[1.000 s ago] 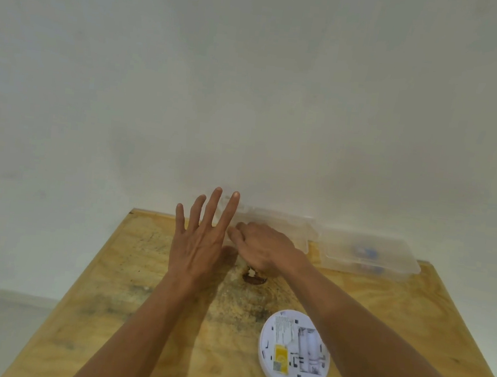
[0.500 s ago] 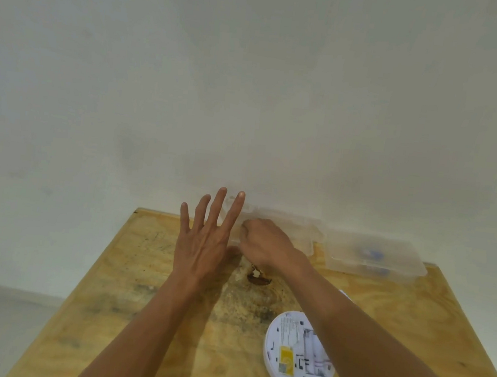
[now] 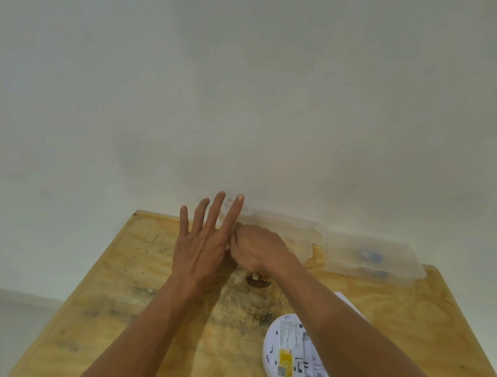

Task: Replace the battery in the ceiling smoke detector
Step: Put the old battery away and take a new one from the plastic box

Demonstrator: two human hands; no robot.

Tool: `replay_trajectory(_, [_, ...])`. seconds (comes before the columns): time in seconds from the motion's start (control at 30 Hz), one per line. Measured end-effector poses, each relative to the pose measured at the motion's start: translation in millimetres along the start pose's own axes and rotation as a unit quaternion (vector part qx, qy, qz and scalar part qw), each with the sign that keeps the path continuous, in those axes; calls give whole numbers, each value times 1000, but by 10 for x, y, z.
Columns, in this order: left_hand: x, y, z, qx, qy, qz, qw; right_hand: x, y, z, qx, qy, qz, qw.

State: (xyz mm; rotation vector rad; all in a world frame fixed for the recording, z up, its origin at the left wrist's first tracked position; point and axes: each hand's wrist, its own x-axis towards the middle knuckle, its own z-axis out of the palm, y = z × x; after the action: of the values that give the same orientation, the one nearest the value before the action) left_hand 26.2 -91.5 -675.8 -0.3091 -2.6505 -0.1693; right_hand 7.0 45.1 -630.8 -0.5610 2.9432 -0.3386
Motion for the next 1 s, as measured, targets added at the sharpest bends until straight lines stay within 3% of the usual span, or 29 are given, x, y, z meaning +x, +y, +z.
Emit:
replay_trajectory(0.13, [-7, -9, 11, 13, -2, -3, 1000, -62, 73, 114, 15, 169, -19, 985])
replay_trajectory(0.23, [-13, 2, -8, 14, -6, -5, 1000, -110, 184, 221, -59, 276, -78, 956])
replay_trajectory(0.33, [-26, 0, 10, 20, -10, -10, 1000, -188, 315, 221, -136, 347, -141, 917])
replay_trajectory(0.4, [-31, -2, 18, 14, -9, -6, 1000, -277, 339, 160, -117, 389, -163, 899])
replay_trajectory(0.47, [-38, 12, 15, 8, -12, -3, 1000, -454, 264, 45, -12, 402, -133, 906])
replay_trajectory(0.57, [-54, 44, -11, 12, -15, -8, 1000, -740, 224, -104, 251, 348, 33, 903])
replay_trajectory(0.6, [-62, 50, -12, 13, -16, -8, 1000, -826, 263, -158, 333, 330, 99, 878])
replay_trajectory(0.67, [-75, 61, -20, 18, -17, -6, 1000, -967, 381, -262, 519, 276, 208, 782])
replay_trajectory(0.7, [-76, 64, -21, 22, -18, -5, 1000, -1040, 430, -313, 593, 241, 242, 729])
replay_trajectory(0.73, [-73, 65, -18, 28, -19, -4, 999, -1114, 480, -351, 626, 212, 263, 703])
replay_trajectory(0.8, [-60, 67, -14, 45, -18, -4, 999, -1255, 563, -375, 596, 177, 267, 736])
replay_trajectory(0.9, [-49, 85, -10, 57, -20, 4, 998, -1353, 622, -355, 401, 200, 202, 871])
replay_trajectory(1.0, [-23, 98, -21, 54, -11, 12, 998, -1218, 699, -321, 203, 229, 137, 942])
